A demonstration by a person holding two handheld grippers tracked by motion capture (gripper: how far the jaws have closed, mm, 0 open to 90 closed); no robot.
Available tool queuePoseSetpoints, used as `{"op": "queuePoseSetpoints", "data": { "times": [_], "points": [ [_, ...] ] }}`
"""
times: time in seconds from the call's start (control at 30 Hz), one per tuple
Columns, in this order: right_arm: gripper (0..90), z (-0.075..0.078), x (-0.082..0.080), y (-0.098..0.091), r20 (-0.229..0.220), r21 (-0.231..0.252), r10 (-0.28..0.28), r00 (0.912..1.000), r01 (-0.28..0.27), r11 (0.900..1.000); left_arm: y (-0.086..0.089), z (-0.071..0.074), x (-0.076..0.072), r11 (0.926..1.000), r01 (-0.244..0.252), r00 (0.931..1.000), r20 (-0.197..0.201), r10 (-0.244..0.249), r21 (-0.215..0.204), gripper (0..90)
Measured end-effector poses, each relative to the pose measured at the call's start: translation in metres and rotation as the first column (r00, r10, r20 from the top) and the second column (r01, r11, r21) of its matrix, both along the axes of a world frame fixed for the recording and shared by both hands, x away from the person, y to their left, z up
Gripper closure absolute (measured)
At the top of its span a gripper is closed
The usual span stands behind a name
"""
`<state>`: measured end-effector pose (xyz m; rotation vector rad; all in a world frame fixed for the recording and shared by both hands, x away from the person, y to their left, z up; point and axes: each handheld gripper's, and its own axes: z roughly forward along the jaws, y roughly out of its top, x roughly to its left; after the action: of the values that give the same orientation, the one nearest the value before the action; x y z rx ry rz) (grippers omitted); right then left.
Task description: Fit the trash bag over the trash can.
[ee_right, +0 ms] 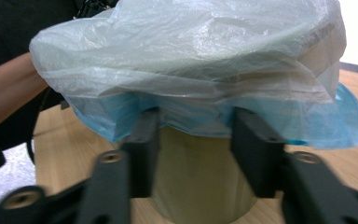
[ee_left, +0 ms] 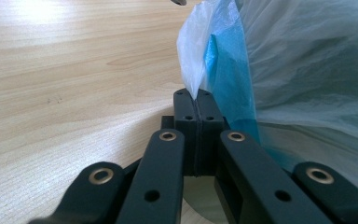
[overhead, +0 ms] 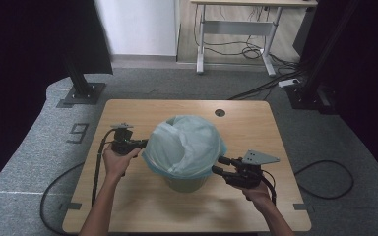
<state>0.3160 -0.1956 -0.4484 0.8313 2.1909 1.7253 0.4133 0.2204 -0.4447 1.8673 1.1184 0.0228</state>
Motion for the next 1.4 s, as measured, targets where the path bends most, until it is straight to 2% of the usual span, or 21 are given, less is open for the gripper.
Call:
{"op": "queuePoseSetpoints", "data": {
  "times": [0.13,0.2,0.27,0.33,0.47,0.6,0.8,0.9,1.07,1.23,1.4],
  "points": [
    [74.5,-0.002,-0.001,0.001,0.020,-0.009,-0.012,0.9997,0.013,0.9999,0.001,0.000,0.000,0.9999,-0.001,1.0000,-0.006,0.001,-0.011,89.7],
    [75.0,-0.004,-0.001,0.000,0.013,-0.006,-0.008,0.9999,0.008,0.9999,0.001,0.001,0.000,0.9999,-0.003,1.0000,-0.007,0.002,-0.013,89.7],
    [70.4,-0.004,-0.005,-0.001,0.000,0.009,0.006,1.0000,-0.006,0.9999,0.001,0.001,0.000,0.9999,-0.001,1.0000,-0.007,0.001,-0.011,89.7],
    [61.6,-0.003,-0.011,-0.002,-0.002,0.018,0.016,0.9999,-0.016,0.9997,0.001,0.000,0.000,0.9999,-0.001,1.0000,-0.008,0.001,-0.011,89.7],
    [52.3,0.001,-0.026,0.000,0.011,-0.005,0.012,0.9999,-0.012,0.9999,0.002,0.000,0.000,0.9999,-0.007,0.9999,-0.009,0.007,-0.011,89.7],
    [48.5,0.007,-0.032,0.002,-0.008,0.028,0.035,0.9994,-0.034,0.9990,0.000,0.001,-0.001,0.9999,-0.005,1.0000,-0.008,0.005,-0.014,89.7],
    [49.2,0.007,-0.028,0.014,-0.014,-0.025,0.012,0.9998,-0.013,0.9996,-0.001,0.002,-0.001,0.9999,-0.003,1.0000,-0.007,0.003,-0.016,89.7],
    [55.7,0.005,-0.027,0.018,-0.009,-0.043,0.000,1.0000,0.000,0.9991,0.001,0.002,-0.001,0.9996,-0.004,1.0000,-0.004,0.004,-0.027,89.7],
    [71.2,0.006,-0.028,0.021,0.019,-0.043,-0.016,0.9997,0.017,0.9990,0.003,0.002,-0.001,0.9994,-0.007,1.0000,-0.002,0.007,-0.034,89.7],
    [86.8,0.010,-0.030,0.020,0.037,-0.054,-0.002,0.9993,0.004,0.9986,0.003,0.002,-0.002,0.9993,-0.005,1.0000,-0.003,0.005,-0.036,89.7],
    [89.2,0.008,-0.029,0.017,0.036,-0.041,0.016,0.9992,-0.014,0.9991,0.003,0.001,-0.002,0.9995,-0.006,1.0000,-0.003,0.006,-0.030,89.7]
  ]
}}
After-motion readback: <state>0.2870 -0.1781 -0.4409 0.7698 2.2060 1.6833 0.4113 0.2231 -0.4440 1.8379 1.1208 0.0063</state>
